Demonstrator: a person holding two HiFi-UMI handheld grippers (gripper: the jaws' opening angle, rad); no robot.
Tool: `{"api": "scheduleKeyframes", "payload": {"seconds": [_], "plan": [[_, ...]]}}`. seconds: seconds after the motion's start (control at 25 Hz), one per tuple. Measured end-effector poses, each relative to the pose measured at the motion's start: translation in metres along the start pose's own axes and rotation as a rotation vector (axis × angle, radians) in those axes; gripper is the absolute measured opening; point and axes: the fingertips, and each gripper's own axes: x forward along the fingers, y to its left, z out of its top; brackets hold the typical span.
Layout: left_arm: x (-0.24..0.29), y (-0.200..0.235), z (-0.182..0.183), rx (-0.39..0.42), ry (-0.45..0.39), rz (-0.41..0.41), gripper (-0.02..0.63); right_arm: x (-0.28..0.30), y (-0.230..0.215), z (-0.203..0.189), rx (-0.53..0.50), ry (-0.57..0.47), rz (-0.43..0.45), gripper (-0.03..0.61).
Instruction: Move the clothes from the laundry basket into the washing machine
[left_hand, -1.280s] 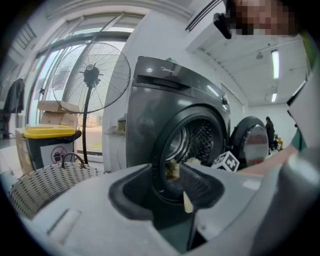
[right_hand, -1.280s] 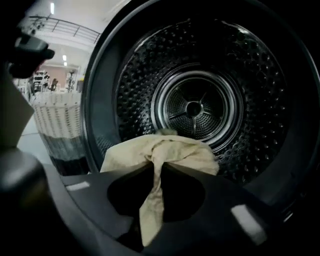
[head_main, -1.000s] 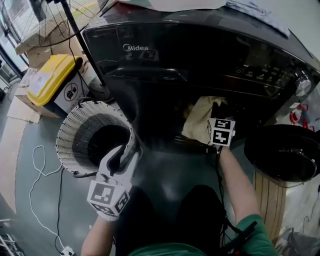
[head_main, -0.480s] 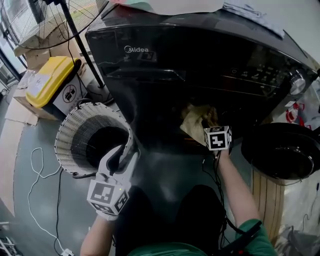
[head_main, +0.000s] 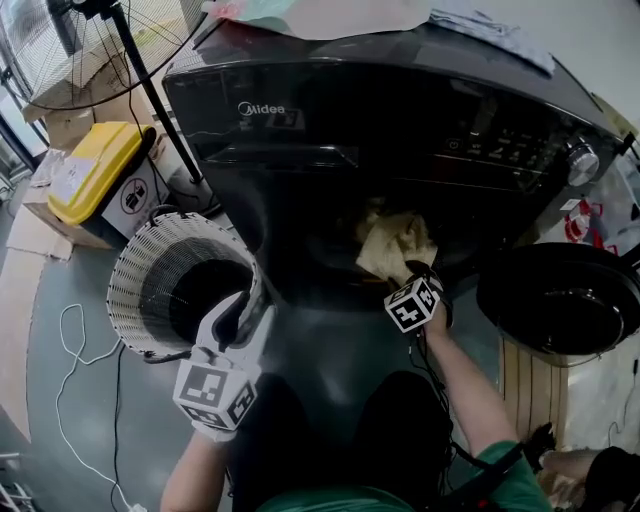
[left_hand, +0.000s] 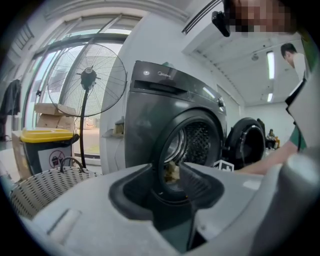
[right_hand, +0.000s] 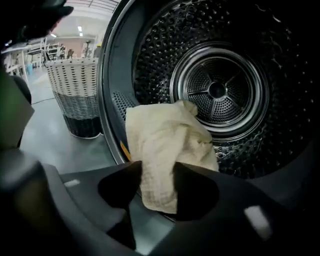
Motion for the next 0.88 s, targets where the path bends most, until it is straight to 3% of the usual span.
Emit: {"api": "scheduleKeyframes", "payload": {"seconds": [0.08,0.24,0.44,0.52,0.56,0.68,0.76,0.88], "plan": [[-0.001,0.002,-0.003,-0.01,0.004,0.005,0.166,-0.007,-0.005,0.009,0.037,-0.04,0.0,0.021],[-0.005,0.002,-0.006,-0.007,0.011,0.009,0.164,-0.02,-0.04,0.04,0.16,-0.167,-0.069,0.017],[-0.018,0.013,-0.003,0.002,0.007,0.043,0.161,-0.03,-0.112,0.08,0.184,-0.285,-0.294,0.018],[-0.023,0.018,-0.003,0.004,0.007,0.061,0.16,-0.026,-0.135,0.084,0.17,-0.262,-0.379,0.02],[-0.025,0.02,-0.004,0.005,0.01,0.066,0.16,-0.017,-0.14,0.079,0.147,-0.204,-0.393,0.027],[-0.027,0.019,-0.008,0.002,0.019,0.062,0.156,0.013,-0.132,0.046,0.119,0.006,-0.316,0.238],[-0.024,0.016,-0.01,0.002,0.026,0.053,0.156,0.013,-0.127,0.038,0.144,0.023,-0.29,0.295],[-0.018,0.016,-0.011,-0.002,0.022,0.046,0.156,-0.002,-0.119,0.047,0.181,-0.057,-0.271,0.313]]}}
